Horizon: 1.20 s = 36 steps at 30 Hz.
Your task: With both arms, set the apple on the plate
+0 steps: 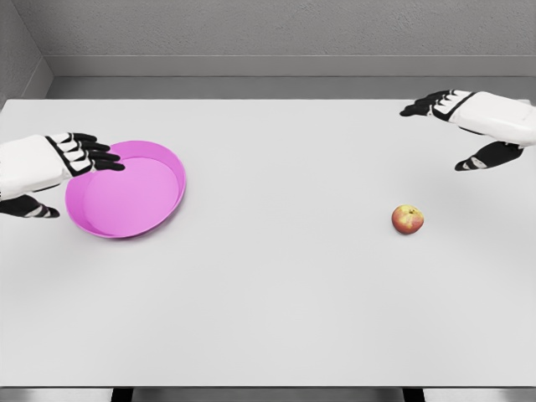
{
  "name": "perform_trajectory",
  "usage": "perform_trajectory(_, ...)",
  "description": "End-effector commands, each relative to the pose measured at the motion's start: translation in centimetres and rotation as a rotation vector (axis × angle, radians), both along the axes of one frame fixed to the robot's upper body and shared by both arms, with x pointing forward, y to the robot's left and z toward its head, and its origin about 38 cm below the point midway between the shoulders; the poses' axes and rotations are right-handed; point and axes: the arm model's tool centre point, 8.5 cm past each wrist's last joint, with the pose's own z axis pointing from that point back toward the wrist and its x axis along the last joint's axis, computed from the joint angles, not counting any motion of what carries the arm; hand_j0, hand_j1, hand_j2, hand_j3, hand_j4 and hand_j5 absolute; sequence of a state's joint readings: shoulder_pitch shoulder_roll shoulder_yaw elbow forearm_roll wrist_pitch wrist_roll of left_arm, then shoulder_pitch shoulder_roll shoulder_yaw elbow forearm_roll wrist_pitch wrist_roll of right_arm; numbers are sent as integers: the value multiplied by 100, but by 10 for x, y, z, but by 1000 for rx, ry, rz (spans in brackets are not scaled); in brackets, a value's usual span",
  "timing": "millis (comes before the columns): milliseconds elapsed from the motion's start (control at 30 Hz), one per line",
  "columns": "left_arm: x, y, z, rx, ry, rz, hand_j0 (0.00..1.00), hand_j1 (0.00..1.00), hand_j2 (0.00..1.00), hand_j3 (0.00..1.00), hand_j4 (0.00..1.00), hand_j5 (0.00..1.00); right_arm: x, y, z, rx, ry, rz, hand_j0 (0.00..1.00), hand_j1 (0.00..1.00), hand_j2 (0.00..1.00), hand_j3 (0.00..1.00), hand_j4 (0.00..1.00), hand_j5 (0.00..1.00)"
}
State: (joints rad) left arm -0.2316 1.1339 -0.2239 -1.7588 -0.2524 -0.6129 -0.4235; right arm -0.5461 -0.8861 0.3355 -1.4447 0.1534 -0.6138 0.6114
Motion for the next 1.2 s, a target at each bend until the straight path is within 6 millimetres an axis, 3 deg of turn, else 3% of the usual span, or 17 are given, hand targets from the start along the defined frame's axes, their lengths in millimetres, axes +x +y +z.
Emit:
perform_trajectory(0,0,-3,-1,-6,4,-4,100,100,100,100,100,100,-1,3,1,6,-2,7,100,100,100,100,100,100)
perform_trajectory(267,0,-3,-1,-9,6,-4,100,100,100,100,100,100,-2,3,-3,2,16,10,100,100,100,100,100,100)
perform_trajectory(367,0,-2,-2,-8,8,-4,100,100,100,100,100,100,-12,-22,-14,-37,79,-31,100,100,100,100,100,100)
perform_trajectory(400,0,-3,-1,-11,6,-4,100,100,100,100,100,100,-18,-35,-10,-54,97,-49,87,87,87,87,87,87)
perform_trajectory(433,0,-3,-1,-11,6,-4,100,100,100,100,100,100,-21,-41,-11,-53,116,-54,85,85,85,85,85,85)
perform_trajectory(500,0,-3,-2,-11,8,-5,100,100,100,100,100,100,-25,-37,-29,-62,164,-41,100,100,100,100,100,100)
perform_trajectory(667,1,-13,-14,-17,39,-19,100,100,100,100,100,100,-29,-31,-46,-75,213,-21,100,100,100,100,100,100)
perform_trajectory(733,1,-13,-15,-19,39,-20,100,100,100,100,100,100,-35,-21,-70,-90,281,11,100,100,100,100,100,100)
perform_trajectory(800,1,-13,-15,-18,40,-20,100,100,100,100,100,100,-39,-17,-81,-80,311,22,100,100,100,100,100,100)
perform_trajectory(1167,1,-16,-17,-27,43,-23,100,100,100,100,100,100,-41,-2,-92,15,359,54,100,100,100,100,100,100)
